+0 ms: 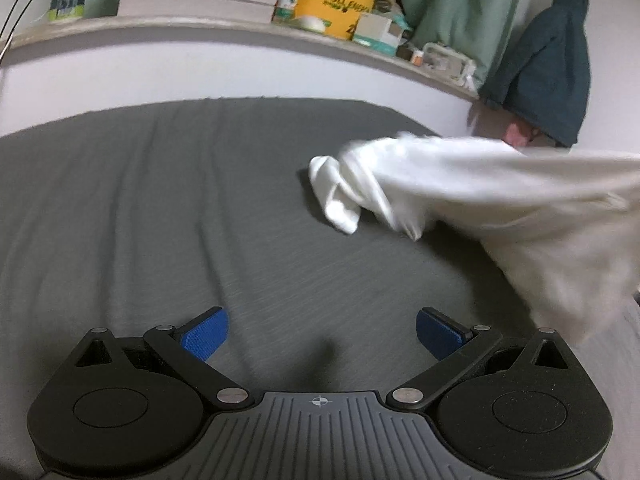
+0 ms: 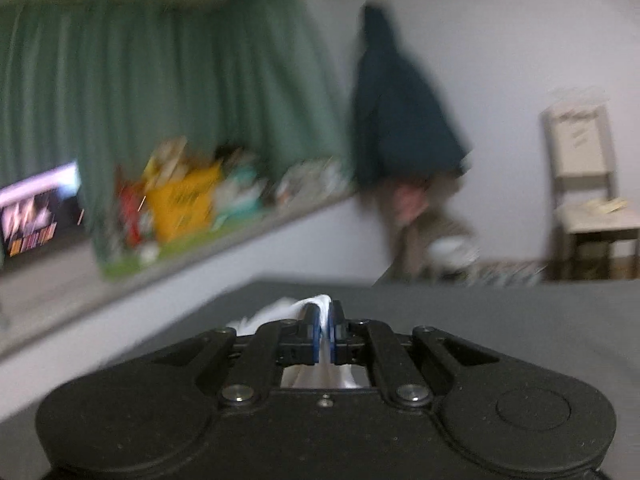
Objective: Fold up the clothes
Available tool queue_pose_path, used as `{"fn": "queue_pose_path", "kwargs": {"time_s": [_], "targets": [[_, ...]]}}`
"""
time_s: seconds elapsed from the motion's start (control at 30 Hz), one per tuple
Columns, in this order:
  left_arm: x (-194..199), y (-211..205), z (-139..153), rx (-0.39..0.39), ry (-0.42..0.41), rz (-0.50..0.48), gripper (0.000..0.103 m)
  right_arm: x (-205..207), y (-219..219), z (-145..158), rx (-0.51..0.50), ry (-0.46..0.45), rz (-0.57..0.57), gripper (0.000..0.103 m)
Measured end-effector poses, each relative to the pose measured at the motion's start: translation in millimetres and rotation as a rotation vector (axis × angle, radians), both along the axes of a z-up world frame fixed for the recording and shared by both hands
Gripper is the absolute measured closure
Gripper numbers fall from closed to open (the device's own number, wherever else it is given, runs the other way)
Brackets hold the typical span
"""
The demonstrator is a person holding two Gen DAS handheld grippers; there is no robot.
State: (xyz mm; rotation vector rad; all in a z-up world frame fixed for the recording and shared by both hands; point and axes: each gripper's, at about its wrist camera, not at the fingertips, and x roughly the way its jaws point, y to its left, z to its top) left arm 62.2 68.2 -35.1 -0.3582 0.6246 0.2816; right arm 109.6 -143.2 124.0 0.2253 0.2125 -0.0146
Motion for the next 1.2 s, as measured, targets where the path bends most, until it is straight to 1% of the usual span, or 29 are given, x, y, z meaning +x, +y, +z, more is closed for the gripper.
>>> {"fn": "queue_pose_path", "kwargs": {"time_s": [0.07,0.1,0.17,0.2,0.23,0.27,0.33,0.37,0.43,0.5,0.53,0.57,0.6,0.67,0.73,0.83,0.93,1.1,1.13,1.17,1.2], "targets": [[-2,-3,3,0.002,-0.021,-0.012,0.0,-46,-20,15,0.03,-0.06,-0.089,0.099],[-3,-6,4,0.002,-0.036,-0.023,0.0,-67,-29,18,0.045,-0.079,-0.126,0.099],[-4,-10,6,0.002,-0.063,-0.048,0.0,-109,-51,14,0.047,-0.092,-0.217,0.099],[-4,-12,7,0.0,-0.071,-0.064,0.0,-125,-58,8,0.02,-0.055,-0.269,0.099],[-3,-13,8,-0.004,-0.076,-0.08,0.0,-137,-66,-2,-0.012,0.012,-0.319,0.099],[-2,-16,8,-0.013,-0.074,-0.103,0.0,-144,-73,-14,-0.031,0.1,-0.349,0.099],[0,-21,8,-0.033,-0.068,-0.149,0.0,-149,-89,-45,-0.023,0.335,-0.33,0.098],[1,-24,8,-0.041,-0.063,-0.169,0.0,-152,-91,-57,-0.02,0.417,-0.316,0.095],[2,-31,8,-0.044,-0.056,-0.193,0.0,-163,-80,-68,-0.058,0.463,-0.27,0.094],[6,-35,9,-0.039,-0.046,-0.201,0.0,-172,-69,-78,-0.099,0.497,-0.222,0.074],[8,-37,9,-0.038,-0.039,-0.198,0.0,-171,-57,-77,-0.125,0.476,-0.186,0.057],[10,-38,8,-0.036,-0.031,-0.194,0.0,-170,-46,-77,-0.151,0.456,-0.151,0.051],[12,-38,8,-0.038,-0.024,-0.179,0.0,-165,-34,-76,-0.171,0.437,-0.108,0.051],[13,-35,7,-0.049,-0.015,-0.147,0.0,-141,-6,-80,-0.185,0.418,0.021,0.051],[3,-32,2,-0.07,-0.023,-0.105,0.0,-116,21,-90,-0.218,0.407,0.123,0.051],[0,-23,0,-0.075,-0.039,-0.057,0.0,-86,39,-105,-0.27,0.434,0.164,0.051],[-2,-13,-3,-0.064,-0.04,-0.017,0.0,-56,57,-120,-0.322,0.46,0.206,0.051],[3,-4,-8,-0.109,-0.057,-0.014,0.0,-7,88,-146,-0.409,0.504,0.276,0.051],[4,-4,-8,-0.108,-0.053,-0.016,0.0,3,94,-151,-0.426,0.512,0.291,0.063],[5,-4,-9,-0.106,-0.05,-0.018,0.0,11,98,-154,-0.432,0.52,0.302,0.088],[7,-4,-10,-0.104,-0.047,-0.02,0.0,12,95,-150,-0.405,0.525,0.305,0.098]]}}
